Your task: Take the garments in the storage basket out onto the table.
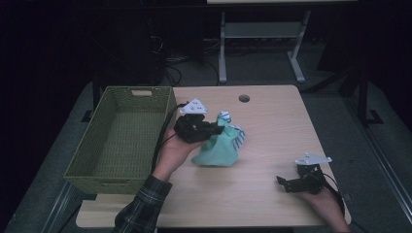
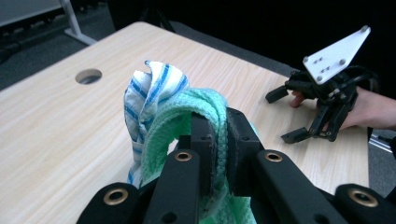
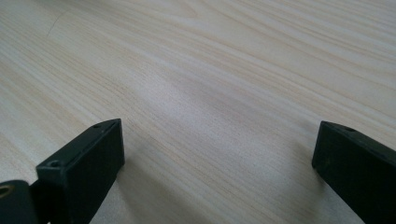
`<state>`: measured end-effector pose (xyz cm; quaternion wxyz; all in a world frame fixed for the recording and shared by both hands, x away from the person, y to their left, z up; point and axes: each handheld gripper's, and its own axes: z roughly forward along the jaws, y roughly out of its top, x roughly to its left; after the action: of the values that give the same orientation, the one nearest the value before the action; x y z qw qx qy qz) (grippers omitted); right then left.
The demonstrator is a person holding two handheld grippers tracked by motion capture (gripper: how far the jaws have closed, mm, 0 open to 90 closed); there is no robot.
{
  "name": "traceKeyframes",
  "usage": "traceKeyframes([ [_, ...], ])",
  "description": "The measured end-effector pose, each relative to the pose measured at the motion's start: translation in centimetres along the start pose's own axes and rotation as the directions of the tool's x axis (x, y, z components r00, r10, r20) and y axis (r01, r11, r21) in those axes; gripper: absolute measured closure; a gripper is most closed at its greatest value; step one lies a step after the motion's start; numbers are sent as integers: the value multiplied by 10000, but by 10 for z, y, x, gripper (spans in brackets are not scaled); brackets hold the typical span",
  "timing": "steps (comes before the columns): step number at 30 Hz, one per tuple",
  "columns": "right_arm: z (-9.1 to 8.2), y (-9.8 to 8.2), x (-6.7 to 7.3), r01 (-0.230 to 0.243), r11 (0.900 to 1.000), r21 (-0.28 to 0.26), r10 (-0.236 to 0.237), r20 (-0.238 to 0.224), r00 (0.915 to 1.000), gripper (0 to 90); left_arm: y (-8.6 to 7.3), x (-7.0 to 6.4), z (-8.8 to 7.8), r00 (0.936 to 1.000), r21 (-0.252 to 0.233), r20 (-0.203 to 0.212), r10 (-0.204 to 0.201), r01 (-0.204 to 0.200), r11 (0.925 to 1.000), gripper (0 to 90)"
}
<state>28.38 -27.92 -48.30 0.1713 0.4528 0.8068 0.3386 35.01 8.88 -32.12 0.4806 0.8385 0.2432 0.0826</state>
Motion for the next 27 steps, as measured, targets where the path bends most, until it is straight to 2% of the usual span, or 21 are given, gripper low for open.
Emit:
traceKeyframes([
  [7,0,0,0,-14,10000,12,14,-8,10000,21,-12,-6,25,9997,236,-147,-180,183,9996,827],
  [14,0,0,0,-11,10000,12,11,-9,10000,21,-23,-12,52,9995,439,-287,-157,170,9989,826],
  [19,0,0,0,-10,10000,12,10,-9,10000,20,-34,-15,72,9999,978,-159,45,-29,9952,823],
  [21,0,0,0,-12,10000,12,12,-9,10000,21,-37,-16,76,9999,965,-137,-34,48,9953,823],
  [23,0,0,0,-9,10000,15,9,-9,10000,21,-41,-16,83,10000,1124,-63,-38,45,9936,823],
  [24,0,0,0,-16,10000,14,16,-6,10000,21,-45,-17,90,9999,1216,13,-162,159,9925,823],
  [27,0,0,0,-5,10000,6,5,-6,10000,21,-50,-19,99,9999,1402,91,-95,82,9901,822],
])
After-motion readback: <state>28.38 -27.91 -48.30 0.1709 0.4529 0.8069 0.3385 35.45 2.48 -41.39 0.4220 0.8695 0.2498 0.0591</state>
